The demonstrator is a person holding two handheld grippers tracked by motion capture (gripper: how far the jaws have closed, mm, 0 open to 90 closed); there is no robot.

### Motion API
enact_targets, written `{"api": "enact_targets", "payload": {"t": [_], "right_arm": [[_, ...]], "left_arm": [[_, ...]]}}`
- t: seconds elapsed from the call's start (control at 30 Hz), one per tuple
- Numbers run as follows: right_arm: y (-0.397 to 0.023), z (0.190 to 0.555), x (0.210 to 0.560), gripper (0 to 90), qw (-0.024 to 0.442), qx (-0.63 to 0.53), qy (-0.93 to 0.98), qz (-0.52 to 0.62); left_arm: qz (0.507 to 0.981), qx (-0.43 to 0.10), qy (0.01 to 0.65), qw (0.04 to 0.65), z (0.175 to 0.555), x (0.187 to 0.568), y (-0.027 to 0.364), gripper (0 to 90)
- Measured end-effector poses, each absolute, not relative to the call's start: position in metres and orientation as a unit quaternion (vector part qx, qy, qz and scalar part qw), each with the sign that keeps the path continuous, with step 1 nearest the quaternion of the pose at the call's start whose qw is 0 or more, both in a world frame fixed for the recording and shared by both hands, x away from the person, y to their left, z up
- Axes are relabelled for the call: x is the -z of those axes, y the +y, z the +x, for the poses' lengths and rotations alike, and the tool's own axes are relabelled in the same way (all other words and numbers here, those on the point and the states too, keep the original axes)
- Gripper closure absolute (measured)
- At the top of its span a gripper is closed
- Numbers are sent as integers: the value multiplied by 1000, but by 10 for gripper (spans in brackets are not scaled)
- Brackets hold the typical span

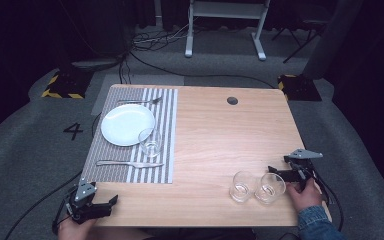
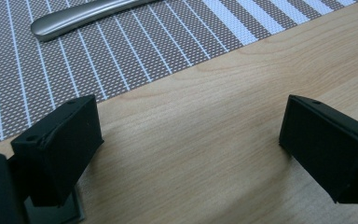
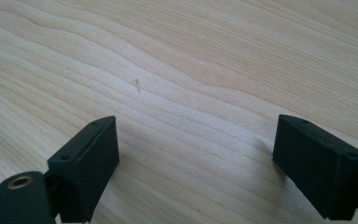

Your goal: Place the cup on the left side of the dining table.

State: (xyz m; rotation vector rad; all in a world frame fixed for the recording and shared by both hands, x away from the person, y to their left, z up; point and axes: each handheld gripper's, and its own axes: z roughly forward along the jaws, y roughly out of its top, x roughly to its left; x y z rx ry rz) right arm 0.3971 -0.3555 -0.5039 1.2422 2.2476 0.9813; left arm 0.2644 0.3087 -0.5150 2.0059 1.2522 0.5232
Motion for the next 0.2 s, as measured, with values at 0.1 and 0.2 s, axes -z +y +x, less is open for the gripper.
{"api": "enact_targets", "payload": {"t": [0.1,0.2], "right_arm": [[-356,397,504,143,195,-350,802,443],[-356,397,504,143,195,-350,802,443]], "left_arm": [[775,-201,482,355,265,516,308,52],[777,-199,480,355,265,515,308,48]]}}
